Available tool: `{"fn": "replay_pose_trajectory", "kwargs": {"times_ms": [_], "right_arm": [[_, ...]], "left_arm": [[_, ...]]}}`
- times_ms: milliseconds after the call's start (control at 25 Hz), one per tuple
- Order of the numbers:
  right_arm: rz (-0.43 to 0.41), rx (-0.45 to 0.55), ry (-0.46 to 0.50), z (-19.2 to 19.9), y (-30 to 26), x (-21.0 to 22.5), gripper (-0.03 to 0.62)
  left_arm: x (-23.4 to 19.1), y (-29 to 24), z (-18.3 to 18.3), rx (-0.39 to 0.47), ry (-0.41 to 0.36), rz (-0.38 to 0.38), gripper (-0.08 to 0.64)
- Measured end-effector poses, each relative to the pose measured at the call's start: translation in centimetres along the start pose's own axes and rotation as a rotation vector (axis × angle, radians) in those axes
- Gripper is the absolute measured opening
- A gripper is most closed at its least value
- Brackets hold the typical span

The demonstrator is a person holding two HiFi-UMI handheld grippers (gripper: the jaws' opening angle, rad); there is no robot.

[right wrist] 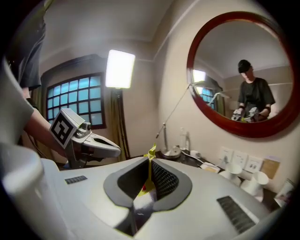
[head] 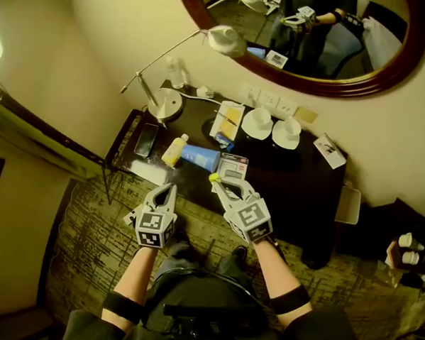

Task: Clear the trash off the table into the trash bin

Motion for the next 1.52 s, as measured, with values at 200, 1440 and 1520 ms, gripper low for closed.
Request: {"fn": "replay_pose_trajectory", "kwargs": {"times_ms": [200, 1440, 1520], "right_arm": [[-0.315, -0.059, 0.136, -2.4, -11.1, -8.2, 0.037], [-0.655, -0.618, 0.236, 38.7, -47.3, -21.0, 0.040], [-0.655, -0.655, 0.245, 42.8, -48.8, -20.6, 0.043]], "left_arm": [[-8.7, 6.8, 4.6, -0.026, 0.134, -0.249, 0.002], [-24.4, -0.2, 49.4, -0.341, 0.536, -0.517, 0.003], [-24.7, -2.3, 53.1, -0.360, 0.548, -0.512, 0.003]]}}
Point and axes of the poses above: the fingertips, and each gripper's own axes: y backward along the fingers, x to its right, z out of its underside, the point moved 6 cm from there along y, backward along the fingers, and after that the axes turned 9 degrees about -z, right-handed, at the moved point
